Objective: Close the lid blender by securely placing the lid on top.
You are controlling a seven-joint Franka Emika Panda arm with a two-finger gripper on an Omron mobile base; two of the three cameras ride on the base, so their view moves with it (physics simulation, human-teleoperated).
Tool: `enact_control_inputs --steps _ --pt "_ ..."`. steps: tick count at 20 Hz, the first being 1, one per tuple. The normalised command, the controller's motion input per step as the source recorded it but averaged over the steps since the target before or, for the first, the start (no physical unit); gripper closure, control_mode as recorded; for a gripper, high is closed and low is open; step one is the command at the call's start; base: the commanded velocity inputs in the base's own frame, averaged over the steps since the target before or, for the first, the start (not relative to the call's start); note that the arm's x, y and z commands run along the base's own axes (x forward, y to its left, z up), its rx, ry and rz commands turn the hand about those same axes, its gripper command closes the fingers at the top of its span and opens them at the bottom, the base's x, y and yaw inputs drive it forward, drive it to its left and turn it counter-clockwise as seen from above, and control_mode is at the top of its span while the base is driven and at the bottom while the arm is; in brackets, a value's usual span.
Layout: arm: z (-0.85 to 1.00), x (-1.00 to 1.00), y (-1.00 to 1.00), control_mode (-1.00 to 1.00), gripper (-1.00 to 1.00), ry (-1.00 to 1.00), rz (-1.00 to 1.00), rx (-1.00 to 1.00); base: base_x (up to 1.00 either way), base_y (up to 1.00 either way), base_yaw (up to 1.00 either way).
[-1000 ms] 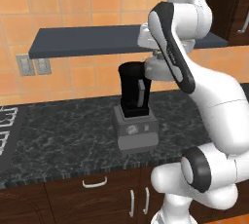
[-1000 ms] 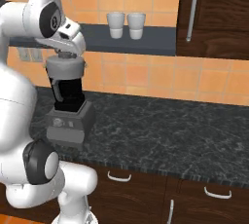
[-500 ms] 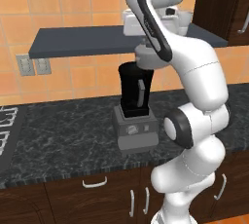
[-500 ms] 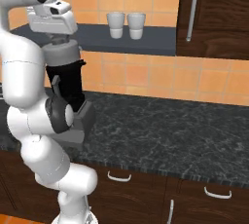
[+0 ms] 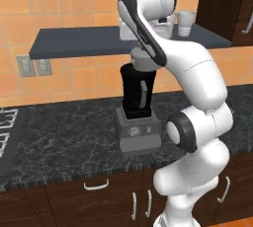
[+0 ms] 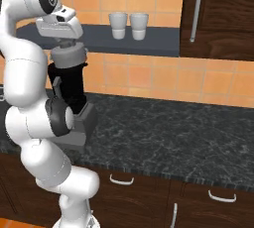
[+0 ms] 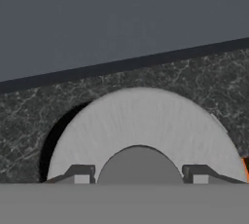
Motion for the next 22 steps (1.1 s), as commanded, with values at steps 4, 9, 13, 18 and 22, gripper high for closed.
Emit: enact_control_inputs --steps 4,9,13,18,22 --pt "-0.18 0.46 0.02 -1.00 1.00 -0.22 0.01 0.00 0.00 0.00 0.00" --pt "-0.12 0.54 0.12 -1.00 1.00 -0.23 0.00 0.00 0.00 0.00 0.00" --pt "-0.01 0.57 0.19 -1.00 1.00 -0.14 0.00 0.02 0.00 0.00 0.00" --pt "0.19 -0.01 0.23 -1.00 1.00 0.00 0.00 0.04 0.00 0.00 0.00" --pt "0.02 -0.12 0.34 -1.00 1.00 -0.03 0.00 0.00 0.00 0.00 0.00"
